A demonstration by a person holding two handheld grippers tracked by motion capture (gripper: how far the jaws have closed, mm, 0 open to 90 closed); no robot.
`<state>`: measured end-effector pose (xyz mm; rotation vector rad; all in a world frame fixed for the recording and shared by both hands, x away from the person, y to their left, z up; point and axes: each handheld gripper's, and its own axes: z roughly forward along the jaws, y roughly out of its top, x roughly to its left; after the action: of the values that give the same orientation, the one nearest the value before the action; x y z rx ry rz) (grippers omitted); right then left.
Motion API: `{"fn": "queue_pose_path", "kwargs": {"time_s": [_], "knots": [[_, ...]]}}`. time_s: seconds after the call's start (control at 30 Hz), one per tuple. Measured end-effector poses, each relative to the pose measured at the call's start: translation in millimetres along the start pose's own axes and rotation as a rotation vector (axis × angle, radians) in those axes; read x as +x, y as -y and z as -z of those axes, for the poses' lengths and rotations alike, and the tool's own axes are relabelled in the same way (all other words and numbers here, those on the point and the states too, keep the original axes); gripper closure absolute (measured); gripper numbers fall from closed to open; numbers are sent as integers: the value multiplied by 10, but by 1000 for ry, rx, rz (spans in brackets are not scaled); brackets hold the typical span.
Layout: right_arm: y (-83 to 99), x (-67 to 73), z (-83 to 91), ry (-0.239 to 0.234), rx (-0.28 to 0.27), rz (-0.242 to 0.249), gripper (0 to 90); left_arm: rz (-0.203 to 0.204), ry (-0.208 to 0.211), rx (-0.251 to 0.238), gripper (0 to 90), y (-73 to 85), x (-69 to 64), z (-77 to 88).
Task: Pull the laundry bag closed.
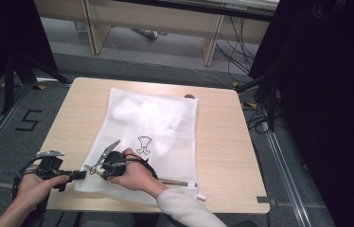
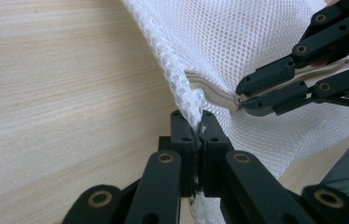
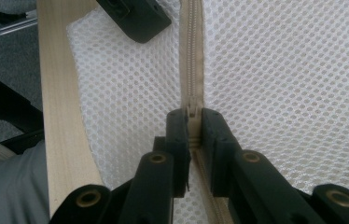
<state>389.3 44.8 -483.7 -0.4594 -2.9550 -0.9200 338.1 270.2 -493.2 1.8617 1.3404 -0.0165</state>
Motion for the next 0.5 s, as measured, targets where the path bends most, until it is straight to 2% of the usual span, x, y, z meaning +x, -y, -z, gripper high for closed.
{"fn": "queue_pose_path", "kwargs": {"time_s": [0.5], "knots": [[106,-33,53,-4,4,1,826,2,-9,-4,863,1,3,2]]}}
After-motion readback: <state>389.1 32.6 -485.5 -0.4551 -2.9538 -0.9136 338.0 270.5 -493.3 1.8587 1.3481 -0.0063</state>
